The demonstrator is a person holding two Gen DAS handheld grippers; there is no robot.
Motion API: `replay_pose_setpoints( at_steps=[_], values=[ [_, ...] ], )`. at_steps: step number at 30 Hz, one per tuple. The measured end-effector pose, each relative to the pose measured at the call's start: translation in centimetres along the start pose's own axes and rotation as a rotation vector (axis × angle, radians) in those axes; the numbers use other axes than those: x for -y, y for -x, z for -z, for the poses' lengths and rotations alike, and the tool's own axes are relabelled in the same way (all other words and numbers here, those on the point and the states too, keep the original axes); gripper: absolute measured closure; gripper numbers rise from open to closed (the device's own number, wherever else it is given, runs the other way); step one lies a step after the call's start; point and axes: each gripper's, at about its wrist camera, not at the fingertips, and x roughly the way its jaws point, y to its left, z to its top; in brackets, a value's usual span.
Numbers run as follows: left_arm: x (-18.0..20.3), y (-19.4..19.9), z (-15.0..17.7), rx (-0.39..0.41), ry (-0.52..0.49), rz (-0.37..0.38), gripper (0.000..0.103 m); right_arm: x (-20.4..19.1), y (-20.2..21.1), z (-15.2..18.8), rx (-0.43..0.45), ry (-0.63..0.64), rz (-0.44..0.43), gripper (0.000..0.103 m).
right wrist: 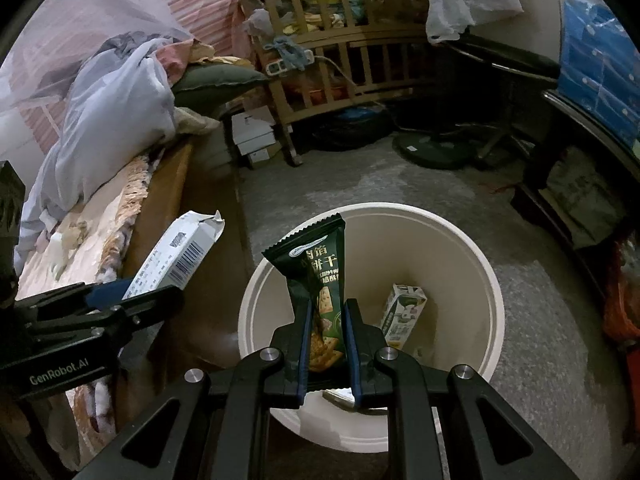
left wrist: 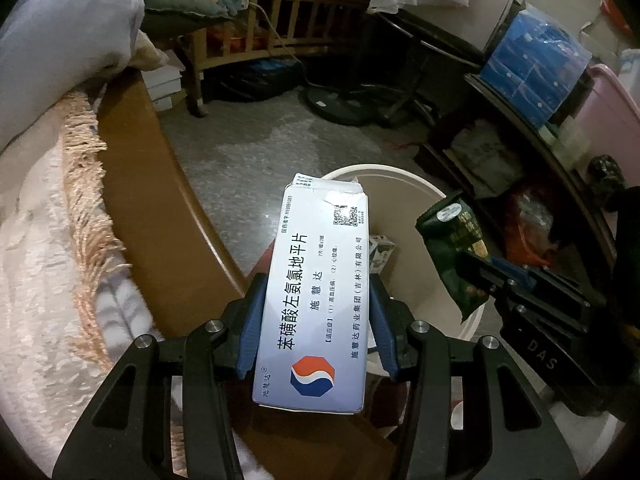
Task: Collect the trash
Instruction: 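Carry the medicine box and snack wrapper over the white bucket with both tools, then open both grippers to drop the box and wrapper into the bucket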
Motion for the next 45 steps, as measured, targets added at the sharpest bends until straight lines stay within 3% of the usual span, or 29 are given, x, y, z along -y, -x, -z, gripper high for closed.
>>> replay_pose_setpoints(
  at_steps=[37, 38, 41, 45],
  values=[
    [1.0, -2.0, -1.0, -0.003, 0.024, 0.063, 0.056, 2.2, -0.5, -0.6, -0.023, -0.065, 0.09, 0.088],
    [0.8, -2.0, -1.0, 0.001, 0.032, 0.069, 0.056, 2.2, -0.5, -0.6, -0.024, -0.067, 0.094, 0.087],
    [0.3, -1.8, -1.0, 0.007, 0.047, 0.086, 0.055, 2.4, -0.6, -0.7, -0.025, -0.081, 0.109, 0.066],
    [0.1, -1.5, -1.1, 0.006, 0.053, 0.089, 0.054, 3.0, -0.3, -0.7, -0.018, -0.105, 0.105, 0.064]
  ],
)
